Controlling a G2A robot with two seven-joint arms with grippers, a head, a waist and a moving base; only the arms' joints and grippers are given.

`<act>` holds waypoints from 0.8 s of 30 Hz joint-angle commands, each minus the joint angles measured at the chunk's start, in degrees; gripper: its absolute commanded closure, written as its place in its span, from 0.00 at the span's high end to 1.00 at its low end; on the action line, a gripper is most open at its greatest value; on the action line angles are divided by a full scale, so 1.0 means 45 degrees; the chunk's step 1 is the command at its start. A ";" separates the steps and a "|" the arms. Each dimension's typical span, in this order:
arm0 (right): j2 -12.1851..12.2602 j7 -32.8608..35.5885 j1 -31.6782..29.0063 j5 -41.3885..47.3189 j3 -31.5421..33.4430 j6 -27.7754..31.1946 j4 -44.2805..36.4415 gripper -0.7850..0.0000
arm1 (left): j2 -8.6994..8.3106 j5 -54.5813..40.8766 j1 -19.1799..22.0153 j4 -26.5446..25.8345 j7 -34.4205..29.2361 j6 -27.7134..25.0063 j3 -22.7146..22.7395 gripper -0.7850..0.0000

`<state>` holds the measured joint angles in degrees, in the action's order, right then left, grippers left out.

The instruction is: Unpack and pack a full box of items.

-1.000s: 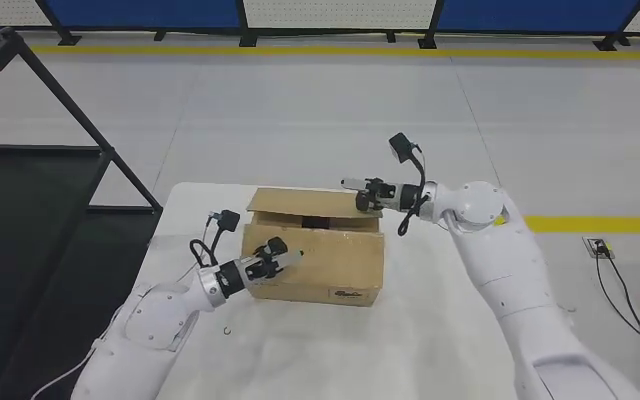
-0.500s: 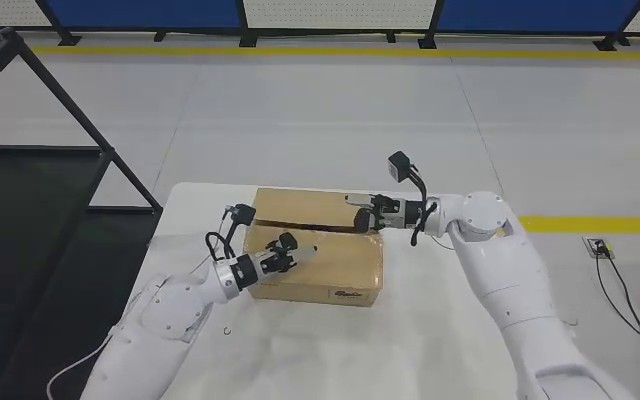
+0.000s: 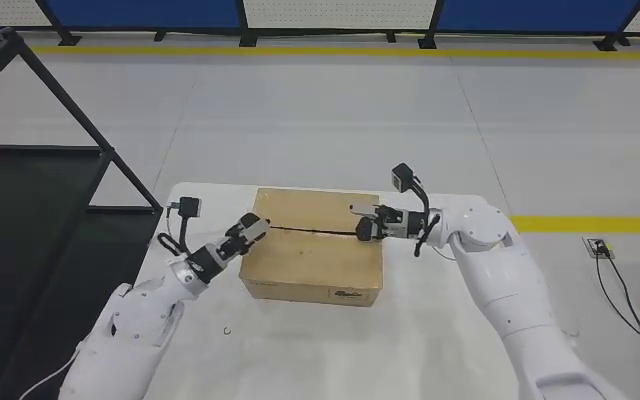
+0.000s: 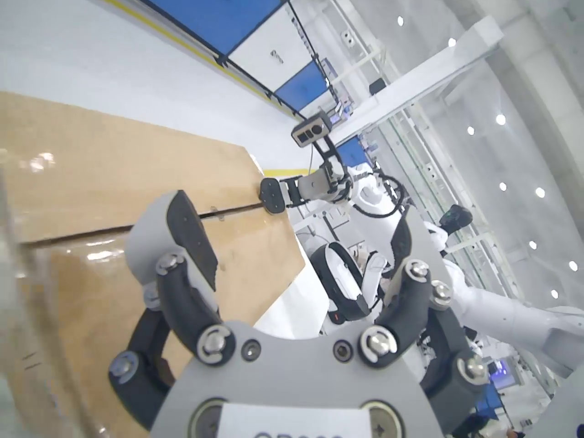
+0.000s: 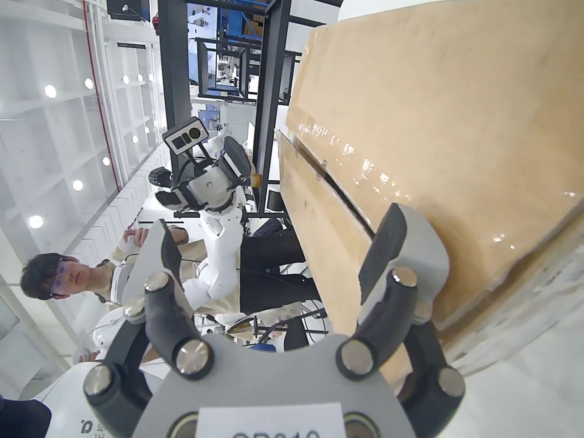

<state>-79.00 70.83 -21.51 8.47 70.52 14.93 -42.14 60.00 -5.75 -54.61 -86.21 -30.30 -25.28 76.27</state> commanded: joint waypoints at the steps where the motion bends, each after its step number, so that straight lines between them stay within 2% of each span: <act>1: 0.0026 0.0063 -0.0040 0.0115 0.0006 0.0243 0.0016 1.00 | -0.0058 -0.0353 -0.0428 0.0097 0.0305 -0.0121 0.0577 1.00; 7: 0.0095 0.0243 -0.0128 0.0419 -0.0012 0.0901 0.0012 1.00 | -0.0182 -0.1215 -0.1372 0.0747 0.0470 0.0138 0.1666 1.00; 12: 0.0092 0.0183 -0.0019 0.0502 -0.0198 0.0931 0.0166 1.00 | -0.0198 -0.1913 -0.1642 0.1603 -0.0078 0.0516 0.1846 1.00; 17: 0.0061 0.0180 0.0126 0.0649 -0.0411 0.0988 0.0407 1.00 | -0.0129 -0.2763 -0.1576 0.2365 -0.0440 0.0725 0.1702 1.00; 24: 0.0027 0.0131 0.0319 0.0889 -0.0627 0.1097 0.0753 1.00 | 0.0016 -0.3512 -0.0881 0.3621 -0.0943 0.0937 0.1254 1.00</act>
<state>-78.88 71.43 -20.20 12.39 67.81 19.76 -38.99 59.97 -21.77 -59.08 -70.71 -34.56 -21.21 82.35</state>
